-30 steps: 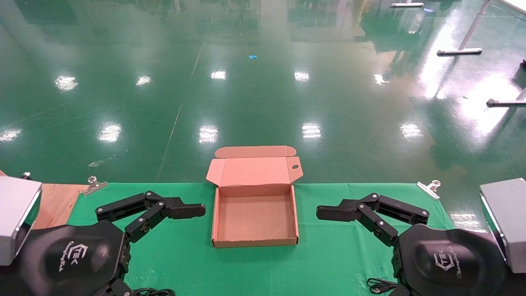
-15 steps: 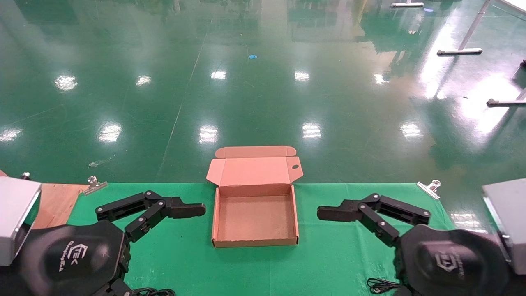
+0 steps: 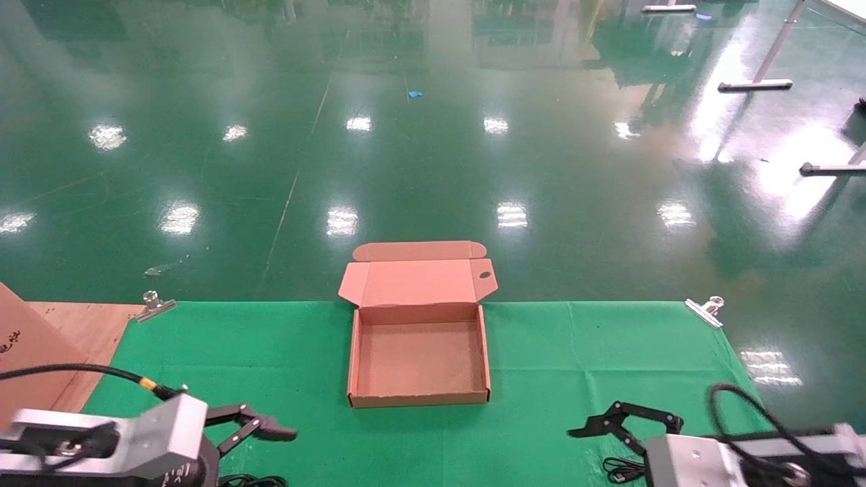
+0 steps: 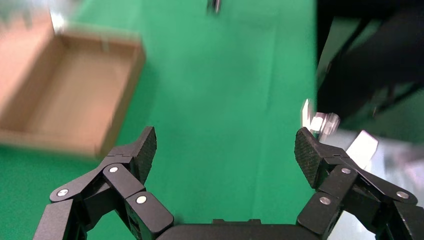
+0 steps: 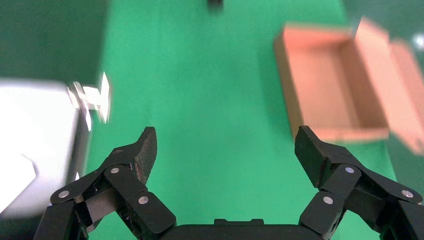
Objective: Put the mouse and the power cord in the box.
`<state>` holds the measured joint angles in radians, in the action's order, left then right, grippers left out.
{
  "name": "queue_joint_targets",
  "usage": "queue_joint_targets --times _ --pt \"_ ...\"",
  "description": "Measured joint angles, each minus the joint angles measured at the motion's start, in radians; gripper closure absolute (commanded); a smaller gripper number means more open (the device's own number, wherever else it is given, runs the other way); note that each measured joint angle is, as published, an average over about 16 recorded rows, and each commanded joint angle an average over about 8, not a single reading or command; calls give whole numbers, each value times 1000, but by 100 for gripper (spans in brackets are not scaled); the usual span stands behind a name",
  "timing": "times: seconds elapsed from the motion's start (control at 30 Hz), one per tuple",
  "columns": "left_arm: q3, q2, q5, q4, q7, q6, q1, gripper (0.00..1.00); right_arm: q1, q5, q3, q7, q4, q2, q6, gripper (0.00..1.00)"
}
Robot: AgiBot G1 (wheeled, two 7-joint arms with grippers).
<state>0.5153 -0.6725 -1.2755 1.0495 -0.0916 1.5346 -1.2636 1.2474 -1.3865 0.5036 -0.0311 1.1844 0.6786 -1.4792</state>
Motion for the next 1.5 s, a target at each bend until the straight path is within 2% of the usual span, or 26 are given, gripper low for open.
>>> queue_joint_targets --times 0.3,0.5,0.77,1.03,1.07,1.1,1.3,1.33,1.37,1.5 --pt "135 -104 -323 -158 73 -62 -126 0 146 -364 152 -108 -152 136 34 0" --pt "215 -190 -505 -269 119 -125 -191 0 219 -534 229 -184 -314 239 88 0" --pt "287 -295 -648 -408 172 -198 -234 0 273 -641 280 -295 -567 353 191 0" --pt "312 -349 -694 -515 211 -246 -247 0 302 -658 288 -408 -787 421 284 0" --pt "312 -353 -695 -526 216 -249 -248 4 306 -657 288 -421 -810 426 292 4" --pt "313 -355 -697 -536 221 -253 -249 14 309 -655 287 -434 -832 431 299 12" --pt "309 -365 -687 -583 255 -255 -256 89 329 -644 279 -501 -940 455 334 87" --pt "308 -366 -683 -590 261 -252 -257 98 333 -642 278 -510 -955 458 338 96" --pt "307 -367 -681 -596 267 -250 -258 100 336 -640 277 -518 -968 461 342 100" --pt "303 -370 -671 -617 287 -242 -260 100 347 -633 272 -548 -1015 472 352 100"
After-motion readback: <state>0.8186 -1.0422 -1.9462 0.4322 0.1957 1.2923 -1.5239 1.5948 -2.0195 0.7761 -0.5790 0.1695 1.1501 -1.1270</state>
